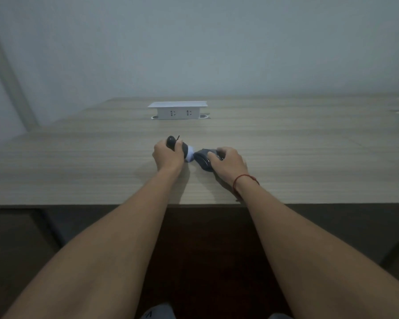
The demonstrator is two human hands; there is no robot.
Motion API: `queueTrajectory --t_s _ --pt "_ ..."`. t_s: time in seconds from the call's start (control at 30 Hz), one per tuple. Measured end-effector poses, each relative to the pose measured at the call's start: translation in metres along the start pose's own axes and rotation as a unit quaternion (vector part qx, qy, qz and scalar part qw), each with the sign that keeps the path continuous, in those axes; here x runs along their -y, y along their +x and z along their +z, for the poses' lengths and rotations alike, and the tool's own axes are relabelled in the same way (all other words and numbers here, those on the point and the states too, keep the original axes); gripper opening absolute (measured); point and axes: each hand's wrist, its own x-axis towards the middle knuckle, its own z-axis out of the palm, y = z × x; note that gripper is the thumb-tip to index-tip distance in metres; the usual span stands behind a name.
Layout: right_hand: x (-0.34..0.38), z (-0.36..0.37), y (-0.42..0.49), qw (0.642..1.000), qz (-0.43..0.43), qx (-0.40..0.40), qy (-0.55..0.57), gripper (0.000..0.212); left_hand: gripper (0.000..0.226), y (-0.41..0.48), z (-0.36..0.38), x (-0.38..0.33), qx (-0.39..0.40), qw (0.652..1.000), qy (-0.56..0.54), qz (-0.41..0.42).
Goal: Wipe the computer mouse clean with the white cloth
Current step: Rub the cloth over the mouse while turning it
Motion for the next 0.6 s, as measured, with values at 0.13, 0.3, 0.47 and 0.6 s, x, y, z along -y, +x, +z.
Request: queueTrajectory --t_s 0.13,0.3,0.47,0.6 --pt "0.004 0.004 0.000 0.998 -0.013 0.013 -0.066 0.072 0.026 0.011 -0.006 0.001 0.047 0.997 -0.050 0.033" --pt "0.002 0.005 0.005 0.996 -0.020 0.027 -0.077 0.069 0.031 0.016 -0.007 -0.012 0.131 0.977 0.087 0.144" --pt "-0.001 0.004 0.004 1.000 -0.002 0.028 0.002 0.053 0.032 0.017 -0.005 -0.021 0.120 0.976 0.082 0.164" --pt "-0.002 0.006 0.003 0.999 -0.005 0.044 0.022 0.059 0.032 0.013 -0.006 -0.009 0.097 0.970 0.171 0.144"
